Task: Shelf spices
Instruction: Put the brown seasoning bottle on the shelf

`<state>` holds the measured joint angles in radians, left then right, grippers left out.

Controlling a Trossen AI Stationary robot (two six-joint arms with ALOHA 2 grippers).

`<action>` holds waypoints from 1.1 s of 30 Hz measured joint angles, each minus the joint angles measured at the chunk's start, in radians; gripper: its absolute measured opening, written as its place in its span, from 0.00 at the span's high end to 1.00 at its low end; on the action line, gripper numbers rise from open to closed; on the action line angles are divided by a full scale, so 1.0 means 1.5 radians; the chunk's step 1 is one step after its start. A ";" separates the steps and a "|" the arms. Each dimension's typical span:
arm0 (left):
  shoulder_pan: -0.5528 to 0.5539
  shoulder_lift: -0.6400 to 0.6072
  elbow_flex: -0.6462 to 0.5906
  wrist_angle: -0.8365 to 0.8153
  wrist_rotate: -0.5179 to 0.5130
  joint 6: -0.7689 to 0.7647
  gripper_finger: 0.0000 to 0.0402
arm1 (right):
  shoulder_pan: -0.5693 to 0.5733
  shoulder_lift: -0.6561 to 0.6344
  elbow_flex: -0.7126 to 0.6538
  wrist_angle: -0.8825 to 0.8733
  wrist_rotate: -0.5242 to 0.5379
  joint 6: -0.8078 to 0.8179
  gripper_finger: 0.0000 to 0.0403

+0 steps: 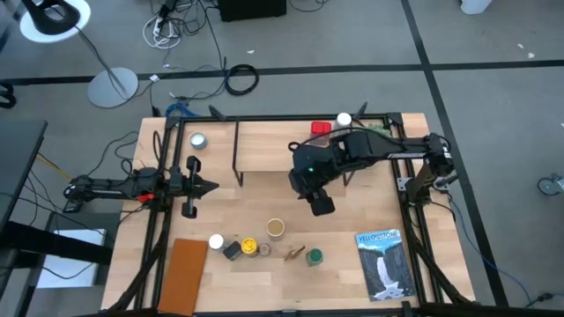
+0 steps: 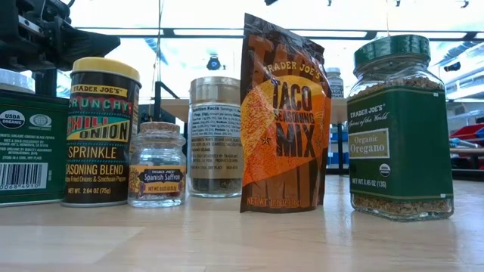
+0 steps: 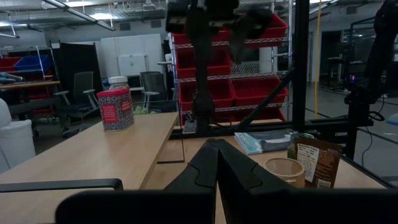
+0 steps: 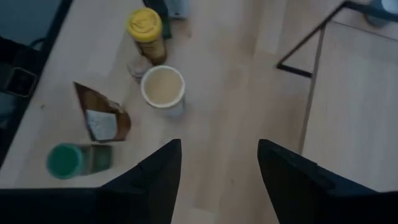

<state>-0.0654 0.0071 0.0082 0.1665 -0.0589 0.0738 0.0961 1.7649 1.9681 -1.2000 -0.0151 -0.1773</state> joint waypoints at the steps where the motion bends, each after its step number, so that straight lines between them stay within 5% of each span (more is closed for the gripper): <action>1: 0.000 0.000 0.000 0.000 0.000 0.000 0.97 | -0.007 0.000 -0.009 0.007 0.000 0.001 0.48; 21: 0.000 0.000 0.000 0.000 0.000 0.000 0.97 | -0.077 0.000 -0.093 -0.067 0.027 0.241 0.48; 33: 0.000 0.000 0.000 0.000 0.000 0.035 0.97 | 0.007 0.000 -0.149 -0.131 0.109 0.503 0.48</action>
<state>-0.0654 0.0074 0.0086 0.1665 -0.0589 0.1268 0.1065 1.7649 1.7452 -1.3962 0.1484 0.5770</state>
